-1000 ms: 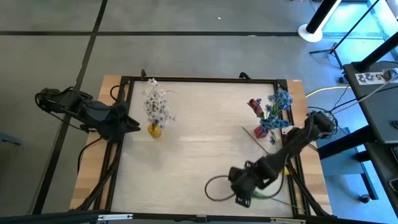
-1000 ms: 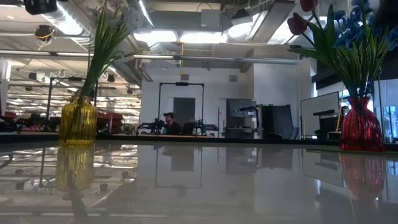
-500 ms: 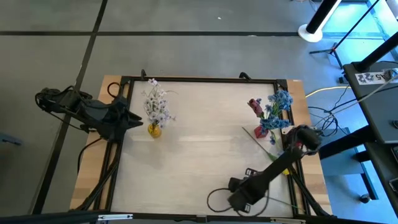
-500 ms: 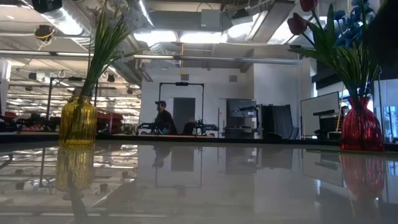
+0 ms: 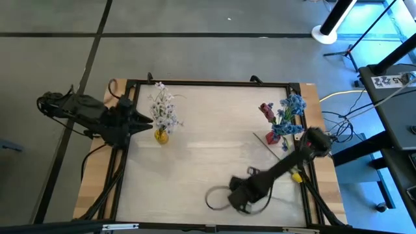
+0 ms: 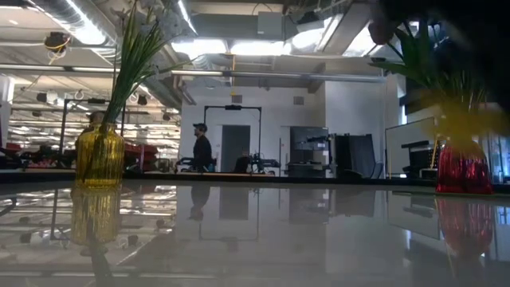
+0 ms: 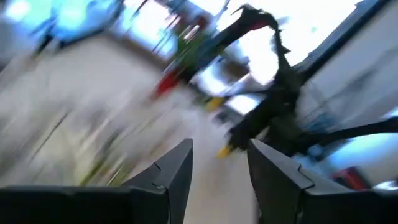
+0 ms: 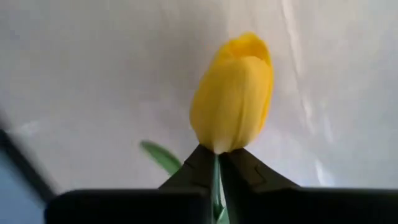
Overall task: Sort flowers into vase by color
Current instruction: Put the bottom yellow flower into the yellow vase
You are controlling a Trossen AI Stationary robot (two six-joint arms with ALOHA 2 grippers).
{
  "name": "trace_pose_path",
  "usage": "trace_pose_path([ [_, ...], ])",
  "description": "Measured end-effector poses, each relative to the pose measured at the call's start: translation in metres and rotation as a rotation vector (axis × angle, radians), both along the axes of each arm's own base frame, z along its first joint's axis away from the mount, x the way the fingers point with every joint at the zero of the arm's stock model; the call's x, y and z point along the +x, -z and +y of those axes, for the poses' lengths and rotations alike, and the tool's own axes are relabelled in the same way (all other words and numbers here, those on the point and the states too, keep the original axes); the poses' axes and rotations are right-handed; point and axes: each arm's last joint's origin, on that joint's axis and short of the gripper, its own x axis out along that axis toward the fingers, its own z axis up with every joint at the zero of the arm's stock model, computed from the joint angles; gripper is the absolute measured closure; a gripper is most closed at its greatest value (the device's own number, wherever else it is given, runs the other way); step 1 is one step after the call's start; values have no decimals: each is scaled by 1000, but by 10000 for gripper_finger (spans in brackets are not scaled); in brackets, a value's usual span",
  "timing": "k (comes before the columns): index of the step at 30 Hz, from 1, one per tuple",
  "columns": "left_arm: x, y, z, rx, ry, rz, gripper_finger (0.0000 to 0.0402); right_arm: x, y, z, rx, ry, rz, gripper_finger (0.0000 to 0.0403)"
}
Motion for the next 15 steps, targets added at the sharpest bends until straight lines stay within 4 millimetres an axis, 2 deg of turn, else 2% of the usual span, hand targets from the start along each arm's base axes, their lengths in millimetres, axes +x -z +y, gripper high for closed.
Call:
trace_pose_path([
  [4,4,-30,-5,67,95,-298,253,18,-78,-22,-12,15,-288,397],
  [8,0,-52,-8,145,131,-522,253,19,-175,-45,-123,35,-692,393],
  [11,4,-57,-11,183,137,-565,253,12,-231,-56,-241,49,-950,398],
  [15,27,-49,-23,225,142,-503,253,8,-283,-59,-306,-2,-1228,396],
])
